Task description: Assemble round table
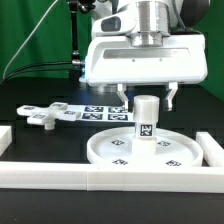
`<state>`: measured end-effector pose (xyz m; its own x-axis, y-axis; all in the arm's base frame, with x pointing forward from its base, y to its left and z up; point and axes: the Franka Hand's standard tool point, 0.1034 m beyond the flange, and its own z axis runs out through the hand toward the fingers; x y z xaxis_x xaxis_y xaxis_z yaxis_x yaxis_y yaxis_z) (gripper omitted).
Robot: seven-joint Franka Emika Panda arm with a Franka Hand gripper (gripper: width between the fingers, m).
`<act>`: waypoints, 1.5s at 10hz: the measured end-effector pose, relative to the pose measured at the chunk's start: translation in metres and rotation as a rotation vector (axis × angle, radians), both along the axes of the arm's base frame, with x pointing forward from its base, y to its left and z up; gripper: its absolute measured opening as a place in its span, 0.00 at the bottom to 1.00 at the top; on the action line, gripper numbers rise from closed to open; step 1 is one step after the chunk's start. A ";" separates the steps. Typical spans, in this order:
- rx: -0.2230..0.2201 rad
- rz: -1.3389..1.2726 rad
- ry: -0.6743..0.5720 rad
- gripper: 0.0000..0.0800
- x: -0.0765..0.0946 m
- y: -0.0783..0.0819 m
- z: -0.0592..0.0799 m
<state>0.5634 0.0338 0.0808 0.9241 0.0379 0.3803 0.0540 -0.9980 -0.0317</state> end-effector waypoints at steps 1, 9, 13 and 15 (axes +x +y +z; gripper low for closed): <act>0.000 0.001 0.001 0.76 0.000 0.000 0.000; 0.008 0.021 0.032 0.81 0.005 -0.001 0.034; 0.025 0.040 0.159 0.81 -0.002 -0.002 0.028; 0.048 0.048 0.275 0.81 -0.003 -0.005 0.024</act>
Offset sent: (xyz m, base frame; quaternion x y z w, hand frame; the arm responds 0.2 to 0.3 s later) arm -0.0018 -0.0111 0.0290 -0.0074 -0.0300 -0.0314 0.9990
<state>0.5607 0.0283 0.1050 0.9904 0.0723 0.1182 0.0842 -0.9916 -0.0987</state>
